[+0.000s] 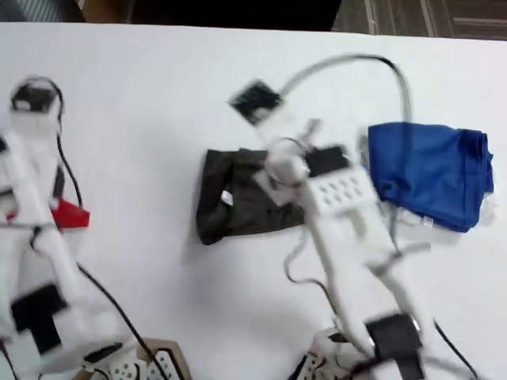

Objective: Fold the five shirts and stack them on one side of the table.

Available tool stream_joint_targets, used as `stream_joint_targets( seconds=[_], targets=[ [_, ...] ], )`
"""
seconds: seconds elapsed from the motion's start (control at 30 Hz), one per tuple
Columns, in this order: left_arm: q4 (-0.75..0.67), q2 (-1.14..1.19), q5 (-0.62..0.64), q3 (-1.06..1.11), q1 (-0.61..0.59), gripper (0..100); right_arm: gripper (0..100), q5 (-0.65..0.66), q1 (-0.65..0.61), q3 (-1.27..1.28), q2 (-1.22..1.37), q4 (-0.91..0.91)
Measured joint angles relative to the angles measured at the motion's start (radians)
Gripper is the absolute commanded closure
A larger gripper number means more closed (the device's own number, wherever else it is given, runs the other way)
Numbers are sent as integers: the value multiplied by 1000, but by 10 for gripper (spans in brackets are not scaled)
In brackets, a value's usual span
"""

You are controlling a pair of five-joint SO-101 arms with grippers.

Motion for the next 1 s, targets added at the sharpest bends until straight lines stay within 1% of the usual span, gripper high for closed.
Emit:
stream_joint_targets(
  seconds=[0.07,0.13,0.2,0.27,0.4,0.63,0.83,1.0],
  targets=[
    [-160,-101,26,215,-26,974,978,-9,-54,-118,97,29],
    [-288,-172,38,393,-37,974,978,-12,-94,-224,186,51],
    [-365,-196,46,512,-37,974,978,-12,-132,-319,276,77],
    [-407,-198,68,572,-38,974,978,-12,-170,-413,367,107],
    [-431,-195,150,595,-38,974,978,-12,-213,-605,532,166],
    [-459,-135,176,605,-41,974,978,-12,-198,-865,801,206],
    [-459,-124,176,603,-41,974,978,-12,-103,-945,999,249],
    [-459,-124,176,605,-40,974,978,-12,-5,-996,1023,356]
  ],
)
